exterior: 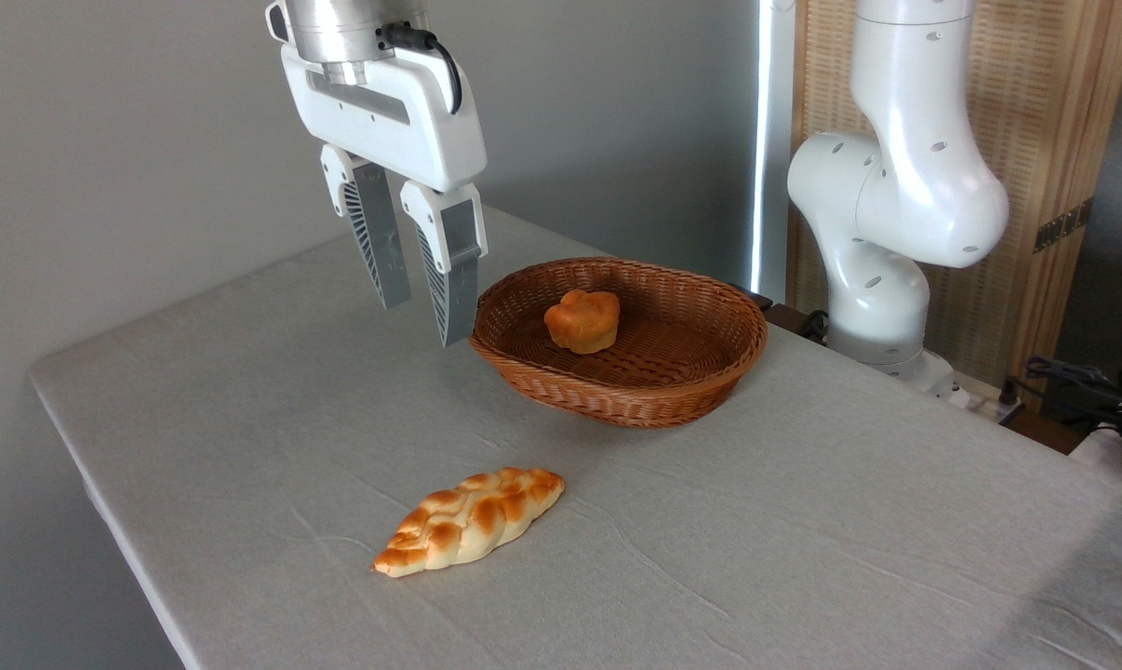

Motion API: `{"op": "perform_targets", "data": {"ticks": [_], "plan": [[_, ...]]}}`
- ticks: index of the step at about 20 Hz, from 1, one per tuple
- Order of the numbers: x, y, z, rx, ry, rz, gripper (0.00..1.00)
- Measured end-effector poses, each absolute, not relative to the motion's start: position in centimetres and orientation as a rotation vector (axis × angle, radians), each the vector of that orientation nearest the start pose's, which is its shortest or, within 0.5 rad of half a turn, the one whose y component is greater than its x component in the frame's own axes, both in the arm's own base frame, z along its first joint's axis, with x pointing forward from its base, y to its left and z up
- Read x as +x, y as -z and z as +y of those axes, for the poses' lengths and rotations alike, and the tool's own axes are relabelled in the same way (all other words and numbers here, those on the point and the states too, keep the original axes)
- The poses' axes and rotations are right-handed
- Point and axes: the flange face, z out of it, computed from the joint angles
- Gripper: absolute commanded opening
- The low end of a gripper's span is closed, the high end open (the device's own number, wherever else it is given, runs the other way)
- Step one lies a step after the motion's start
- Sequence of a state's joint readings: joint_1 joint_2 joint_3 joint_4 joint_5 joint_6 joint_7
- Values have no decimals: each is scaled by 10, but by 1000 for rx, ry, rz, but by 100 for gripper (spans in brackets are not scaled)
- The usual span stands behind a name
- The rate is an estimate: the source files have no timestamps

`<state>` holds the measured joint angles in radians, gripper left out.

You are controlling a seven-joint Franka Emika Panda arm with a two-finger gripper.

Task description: Put bread into the basket

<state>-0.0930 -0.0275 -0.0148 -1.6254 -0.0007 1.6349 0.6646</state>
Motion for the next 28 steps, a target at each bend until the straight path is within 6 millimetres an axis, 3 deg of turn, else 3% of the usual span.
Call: {"op": "perform_targets", "data": {"ticks": [19,25,28], "plan": [[541,-638,-59,-2892,108,1175,100],[544,-635,-58,-2895,114,1165,100],[546,-622,-58,-2911,86,1141,100]]}}
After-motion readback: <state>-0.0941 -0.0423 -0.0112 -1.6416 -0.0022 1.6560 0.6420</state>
